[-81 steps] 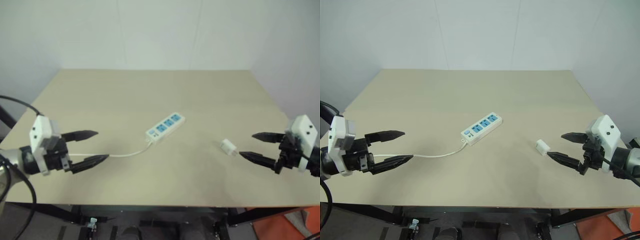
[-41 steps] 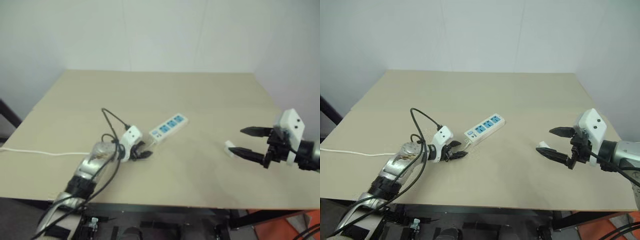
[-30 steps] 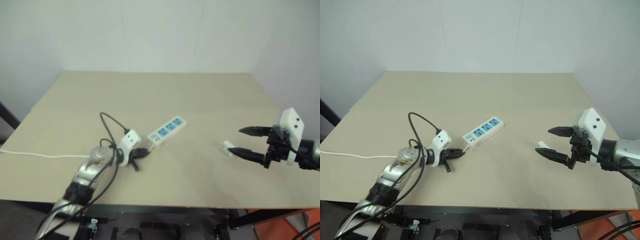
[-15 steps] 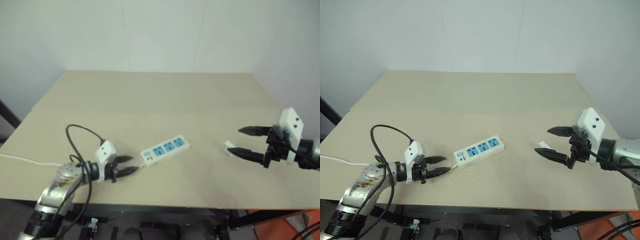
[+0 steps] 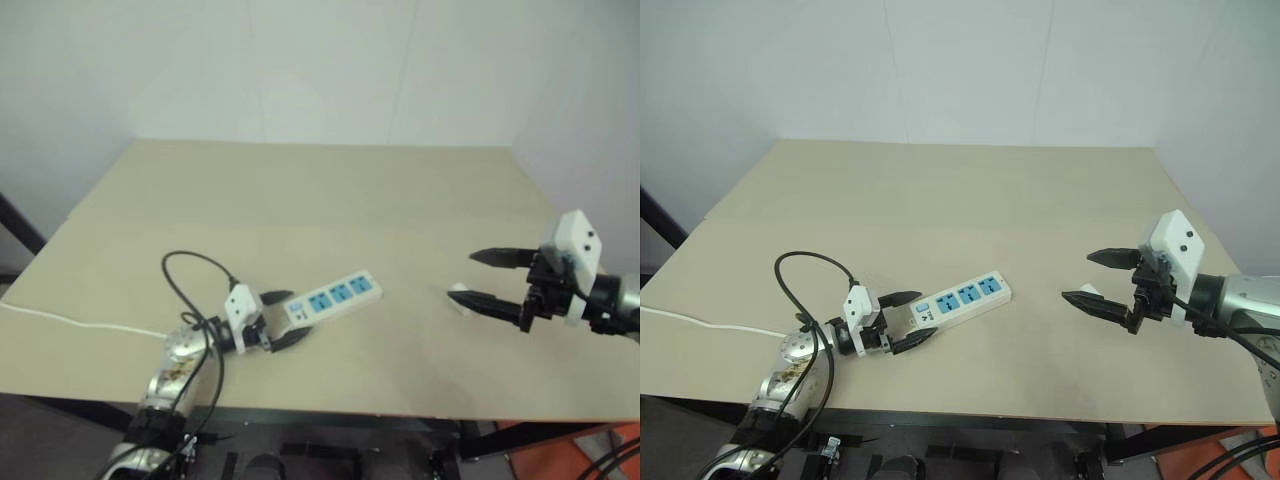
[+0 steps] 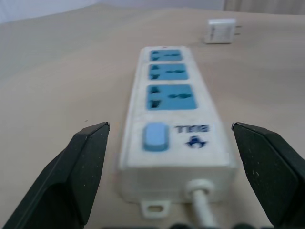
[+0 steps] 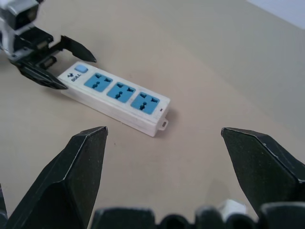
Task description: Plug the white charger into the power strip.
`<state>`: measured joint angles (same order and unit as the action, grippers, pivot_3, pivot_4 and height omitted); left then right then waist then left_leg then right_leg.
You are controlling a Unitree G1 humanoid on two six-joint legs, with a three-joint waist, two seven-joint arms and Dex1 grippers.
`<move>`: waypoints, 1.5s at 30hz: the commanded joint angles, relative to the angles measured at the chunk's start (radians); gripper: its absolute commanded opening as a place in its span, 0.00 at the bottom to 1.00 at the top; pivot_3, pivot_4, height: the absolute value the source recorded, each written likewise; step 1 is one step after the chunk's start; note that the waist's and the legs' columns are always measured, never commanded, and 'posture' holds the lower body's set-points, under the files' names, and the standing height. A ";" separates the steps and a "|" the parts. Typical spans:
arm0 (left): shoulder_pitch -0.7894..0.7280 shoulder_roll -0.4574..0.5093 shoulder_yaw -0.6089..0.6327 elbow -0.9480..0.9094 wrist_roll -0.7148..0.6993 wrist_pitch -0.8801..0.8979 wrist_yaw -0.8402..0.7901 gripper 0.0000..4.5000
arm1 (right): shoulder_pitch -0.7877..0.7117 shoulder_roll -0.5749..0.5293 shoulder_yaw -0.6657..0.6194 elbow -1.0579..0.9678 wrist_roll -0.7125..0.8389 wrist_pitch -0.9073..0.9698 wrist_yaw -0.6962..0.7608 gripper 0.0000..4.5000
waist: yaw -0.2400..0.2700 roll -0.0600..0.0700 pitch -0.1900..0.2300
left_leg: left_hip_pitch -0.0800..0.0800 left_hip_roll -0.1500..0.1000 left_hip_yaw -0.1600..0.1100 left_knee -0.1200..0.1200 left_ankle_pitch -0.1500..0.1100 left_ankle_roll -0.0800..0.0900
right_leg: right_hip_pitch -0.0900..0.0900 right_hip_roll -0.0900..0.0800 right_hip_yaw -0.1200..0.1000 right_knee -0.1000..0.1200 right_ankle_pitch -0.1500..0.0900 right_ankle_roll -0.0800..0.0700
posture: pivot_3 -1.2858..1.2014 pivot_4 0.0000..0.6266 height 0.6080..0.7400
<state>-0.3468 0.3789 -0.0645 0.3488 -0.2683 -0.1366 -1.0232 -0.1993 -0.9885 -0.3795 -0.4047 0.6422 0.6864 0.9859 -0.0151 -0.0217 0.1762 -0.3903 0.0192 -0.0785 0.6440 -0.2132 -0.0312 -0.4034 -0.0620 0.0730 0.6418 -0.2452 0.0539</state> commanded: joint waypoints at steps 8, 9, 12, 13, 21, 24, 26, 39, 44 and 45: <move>-0.067 -0.058 -0.040 0.102 0.001 -0.063 -0.107 1.00 | -0.014 -0.007 -0.027 -0.039 0.042 0.006 -0.022 1.00 | 0.000 0.000 0.000 | 0.000 0.000 0.000 0.000 0.000 0.000 | 0.000 0.000 0.000 0.000 0.000 0.001 | 0.52 0.24 1.00; -0.070 -0.064 -0.047 0.100 0.002 -0.060 -0.116 1.00 | -0.015 -0.007 -0.026 -0.038 0.042 0.006 -0.023 1.00 | 0.000 0.000 0.000 | 0.000 0.000 0.000 0.000 0.000 0.000 | 0.000 0.000 0.000 0.000 0.000 0.001 | 0.52 0.24 1.00; -0.087 -0.077 -0.062 0.117 0.016 -0.067 -0.124 1.00 | -0.025 -0.010 -0.020 -0.037 0.047 0.009 -0.028 1.00 | 0.000 0.000 0.000 | 0.000 0.000 0.000 0.000 0.000 0.000 | 0.000 0.000 0.000 0.000 0.000 0.000 | 0.52 0.24 1.00; -0.094 -0.079 -0.066 0.132 0.026 -0.078 -0.124 1.00 | -0.028 -0.011 -0.019 -0.039 0.050 0.010 -0.030 1.00 | 0.000 0.000 0.000 | 0.000 0.000 0.000 0.000 0.000 0.000 | 0.000 0.000 0.000 0.000 0.000 0.001 | 0.52 0.24 1.00; -0.088 -0.081 -0.065 0.235 0.079 -0.166 -0.087 0.74 | -0.036 -0.016 -0.032 -0.060 0.081 0.029 -0.046 1.00 | 0.002 0.000 0.000 | 0.001 0.000 0.000 0.000 0.000 0.000 | 0.002 0.000 0.000 0.000 -0.001 0.002 | 0.52 0.24 1.00; -0.070 -0.085 -0.054 0.219 0.061 -0.160 -0.084 0.74 | -0.030 -0.014 -0.033 -0.064 0.080 0.029 -0.046 1.00 | 0.001 0.002 -0.002 | 0.002 0.000 0.000 0.000 0.000 0.000 | 0.002 0.000 0.000 0.000 -0.001 0.002 | 0.52 0.24 1.00; -0.074 -0.077 -0.057 0.190 0.055 -0.151 -0.101 0.74 | -0.034 -0.018 -0.025 -0.052 0.078 0.023 -0.038 1.00 | 0.001 0.002 -0.002 | 0.002 0.000 0.000 0.000 0.000 0.000 | 0.002 0.000 0.000 0.000 -0.001 0.002 | 0.52 0.24 1.00; -0.144 -0.043 -0.135 0.186 0.033 -0.132 -0.366 0.74 | -0.206 -0.050 0.161 0.112 -0.005 -0.008 0.056 1.00 | -0.003 0.002 -0.002 | 0.000 0.000 0.000 0.000 0.000 0.000 | 0.000 0.000 0.000 0.000 -0.001 0.002 | 0.52 0.24 1.00; -0.152 -0.072 -0.133 0.242 0.050 -0.171 -0.349 0.74 | -0.358 -0.041 0.265 0.146 -0.022 0.193 -0.055 1.00 | 0.002 0.002 -0.002 | 0.000 0.000 -0.001 0.001 0.000 0.000 | 0.000 0.000 0.000 0.000 -0.001 0.002 | 0.52 0.24 1.00; -0.150 -0.076 -0.132 0.247 0.051 -0.177 -0.349 0.74 | -0.445 -0.029 0.306 0.164 -0.022 0.319 -0.110 1.00 | -0.002 0.003 -0.002 | 0.000 0.000 -0.001 0.001 0.000 0.000 | 0.000 0.000 0.000 0.000 -0.001 0.002 | 0.52 0.24 1.00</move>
<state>-0.4938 0.3186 -0.1789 0.5826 -0.2367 -0.2998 -1.3791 -0.5676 -1.0160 -0.0907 -0.2419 0.6237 0.8679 0.9483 -0.0169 -0.0189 0.1744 -0.3901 0.0187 -0.0785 0.6449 -0.2131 -0.0312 -0.4034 -0.0626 0.0733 0.6419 -0.2456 0.0558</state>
